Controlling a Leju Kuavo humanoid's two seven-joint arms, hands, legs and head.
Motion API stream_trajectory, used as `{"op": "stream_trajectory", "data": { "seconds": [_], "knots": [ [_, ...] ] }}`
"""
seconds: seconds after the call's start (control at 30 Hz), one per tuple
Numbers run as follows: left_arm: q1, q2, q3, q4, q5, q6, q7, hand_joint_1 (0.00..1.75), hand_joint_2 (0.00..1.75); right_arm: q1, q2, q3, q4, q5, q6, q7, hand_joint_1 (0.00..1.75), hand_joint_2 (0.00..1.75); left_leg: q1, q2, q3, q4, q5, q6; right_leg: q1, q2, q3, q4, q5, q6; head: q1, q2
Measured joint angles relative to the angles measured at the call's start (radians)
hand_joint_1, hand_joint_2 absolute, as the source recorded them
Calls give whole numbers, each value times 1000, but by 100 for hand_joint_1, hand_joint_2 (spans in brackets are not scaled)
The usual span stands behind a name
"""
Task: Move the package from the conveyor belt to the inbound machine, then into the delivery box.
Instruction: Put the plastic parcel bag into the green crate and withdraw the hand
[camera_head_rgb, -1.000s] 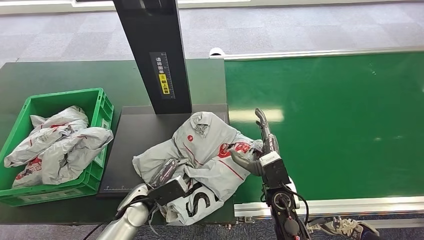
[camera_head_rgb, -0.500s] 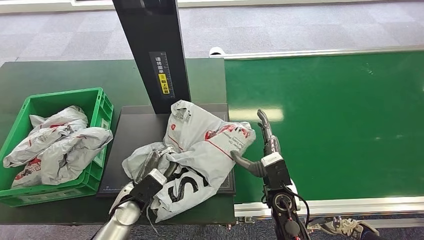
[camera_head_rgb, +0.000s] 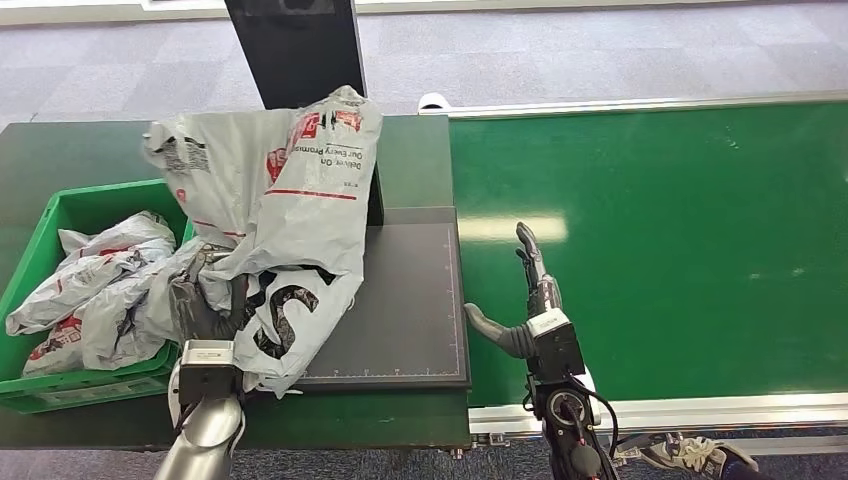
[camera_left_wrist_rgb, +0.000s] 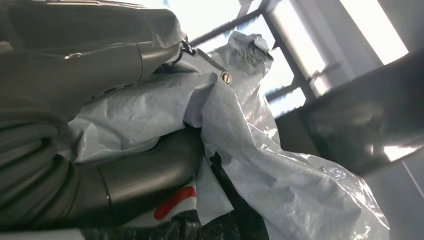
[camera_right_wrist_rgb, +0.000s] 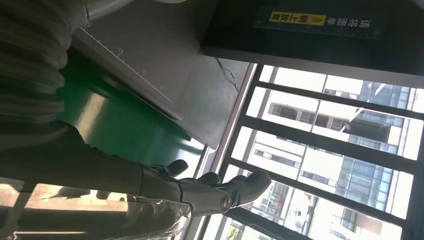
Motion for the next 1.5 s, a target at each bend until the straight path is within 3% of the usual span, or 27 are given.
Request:
{"op": "stream_trajectory", "data": {
  "seconds": [0.13, 0.33, 0.47, 0.5, 0.63, 0.8, 0.9, 1.03, 1.1, 1.17, 1.23, 1.3, 1.33, 1.4, 1.5],
  "knots": [
    [-16, 17, 37, -4, -175, 135, 2, 175, 175, -1, 1, 0, 0, -3, 1, 0, 0, 175, 0, 0, 0, 0, 0, 0, 0, 0, 0, 0, 0, 0, 0, 0],
    [-26, 24, 71, -15, -229, 147, 3, 175, 175, -1, 2, 0, 0, -4, 1, 0, 0, 175, 0, 0, 0, 0, 0, 0, 0, 0, 0, 0, 0, 0, 0, 0],
    [-105, -13, 375, -94, -818, 150, 20, 175, 175, 5, -2, 4, 0, -6, 1, 1, 0, 175, 0, 1, 0, 0, 0, 0, 1, 1, 0, 0, 0, 0, 0, 0],
    [-119, -16, 424, -95, -860, 150, 42, 175, 175, 9, -2, 4, 0, -6, 1, 1, 0, 175, 0, 1, 0, 0, 0, 0, 1, 2, -1, 0, 0, -1, 0, 0],
    [-172, 6, 601, -70, -889, 150, 204, 175, 175, 26, -2, 7, 0, -6, -2, 2, 0, 175, 1, 2, 0, 0, 0, -1, 2, 2, -1, 1, 0, -1, 0, 0],
    [-219, 62, 769, -9, -811, 150, 249, 175, 175, 31, -3, 12, 0, -7, -7, 10, 0, 175, 2, 2, -1, 0, 1, -1, 3, 2, -2, 1, 0, -2, 0, 0],
    [-238, 103, 837, 42, -832, 149, 328, 175, 175, 34, -3, 14, 0, -8, -7, 13, 0, 175, 2, 2, 0, 0, 1, -1, 3, 2, -2, 1, 0, -2, 0, 0],
    [-241, 170, 818, 143, -842, 110, 521, 165, 175, 35, -2, 17, 0, -7, -5, 19, 0, 175, 2, 2, 0, 0, 1, -1, 3, 2, -2, 1, 0, -2, 0, 0],
    [-243, 198, 779, 191, -826, 49, 565, 141, 175, 34, -2, 18, 0, -6, -2, 19, 0, 175, 2, 2, 0, 0, 1, -1, 3, 2, -2, 1, 0, -2, 0, 0],
    [-249, 221, 734, 234, -781, -67, 549, 109, 175, 34, -2, 18, 0, -3, 1, 19, 0, 175, 2, 2, 0, 0, 1, -1, 3, 2, -2, 1, 0, -2, 0, 0],
    [-254, 241, 676, 272, -711, -248, 489, 117, 175, 32, -3, 18, 0, 1, 6, 13, 0, 175, 2, 1, 0, 0, 1, -1, 3, 2, -2, 1, 0, -2, 0, 0],
    [-254, 257, 615, 299, -644, -401, 429, 154, 175, 27, -3, 17, 1, 4, 12, 2, 0, 175, 2, 1, -1, 0, 1, -1, 2, 1, -1, 1, 0, -2, 0, 0],
    [-255, 264, 589, 308, -619, -448, 408, 160, 175, 24, -3, 16, 1, 5, 15, -3, 0, 175, 2, 1, 0, 0, 1, -1, 2, 1, -1, 1, 0, -2, 0, 0],
    [-257, 278, 549, 321, -596, -490, 389, 171, 175, 21, -3, 15, 2, 5, 18, -8, 0, 175, 1, 1, 0, 0, 1, -1, 2, 1, -1, 1, 0, -2, 0, 0],
    [-268, 300, 499, 342, -598, -531, 397, 175, 175, 18, -3, 14, 2, 6, 20, -10, 0, 175, 1, -2, 0, 0, 1, -1, 2, -1, -1, 1, 0, -2, 0, 0]
  ]
}}
